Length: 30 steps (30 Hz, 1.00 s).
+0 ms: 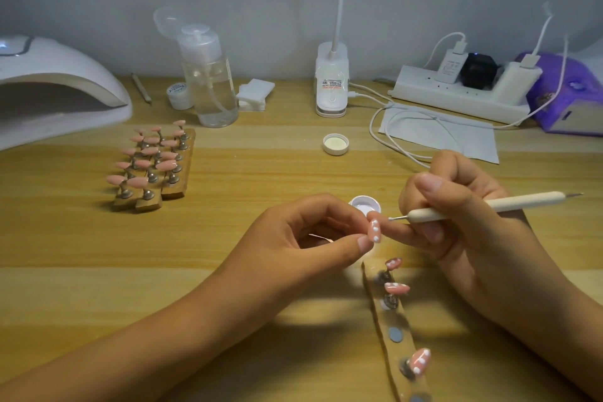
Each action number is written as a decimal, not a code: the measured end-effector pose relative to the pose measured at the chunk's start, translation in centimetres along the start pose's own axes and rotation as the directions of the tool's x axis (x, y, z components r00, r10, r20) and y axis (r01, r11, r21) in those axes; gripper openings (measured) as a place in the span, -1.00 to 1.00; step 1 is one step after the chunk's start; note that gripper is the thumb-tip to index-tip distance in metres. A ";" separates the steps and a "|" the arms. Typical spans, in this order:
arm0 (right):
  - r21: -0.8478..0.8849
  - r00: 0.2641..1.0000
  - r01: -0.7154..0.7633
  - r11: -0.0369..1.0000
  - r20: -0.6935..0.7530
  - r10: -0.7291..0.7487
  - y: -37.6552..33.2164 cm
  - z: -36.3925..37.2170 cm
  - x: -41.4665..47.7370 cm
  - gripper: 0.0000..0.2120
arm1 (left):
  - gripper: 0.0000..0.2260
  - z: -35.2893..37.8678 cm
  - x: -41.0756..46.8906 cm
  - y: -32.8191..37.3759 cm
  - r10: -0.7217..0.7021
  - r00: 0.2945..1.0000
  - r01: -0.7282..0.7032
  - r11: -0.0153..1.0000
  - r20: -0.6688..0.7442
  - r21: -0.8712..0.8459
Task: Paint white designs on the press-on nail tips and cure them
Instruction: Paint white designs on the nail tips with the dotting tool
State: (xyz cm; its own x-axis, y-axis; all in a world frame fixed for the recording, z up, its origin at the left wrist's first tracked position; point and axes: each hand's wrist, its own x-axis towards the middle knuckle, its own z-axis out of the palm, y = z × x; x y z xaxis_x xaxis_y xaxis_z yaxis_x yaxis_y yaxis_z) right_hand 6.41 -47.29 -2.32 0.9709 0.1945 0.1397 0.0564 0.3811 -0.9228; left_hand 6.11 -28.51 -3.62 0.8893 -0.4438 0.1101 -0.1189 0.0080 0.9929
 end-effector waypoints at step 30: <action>-0.048 1.000 0.002 0.999 0.004 -0.002 0.0 0.4 -0.1 -0.81 | -0.95 0.2 -0.1 0.1 -0.018 1.000 0.018 1.000 -0.011 -0.008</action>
State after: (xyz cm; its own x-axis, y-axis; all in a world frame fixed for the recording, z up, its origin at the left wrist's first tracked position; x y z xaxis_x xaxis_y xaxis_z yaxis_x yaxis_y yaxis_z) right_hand 6.20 -46.95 -2.16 0.9699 0.1973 0.1429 0.0696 0.3377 -0.9387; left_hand 5.97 -28.66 -3.53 0.8962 -0.4339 0.0923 -0.0989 0.0074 0.9951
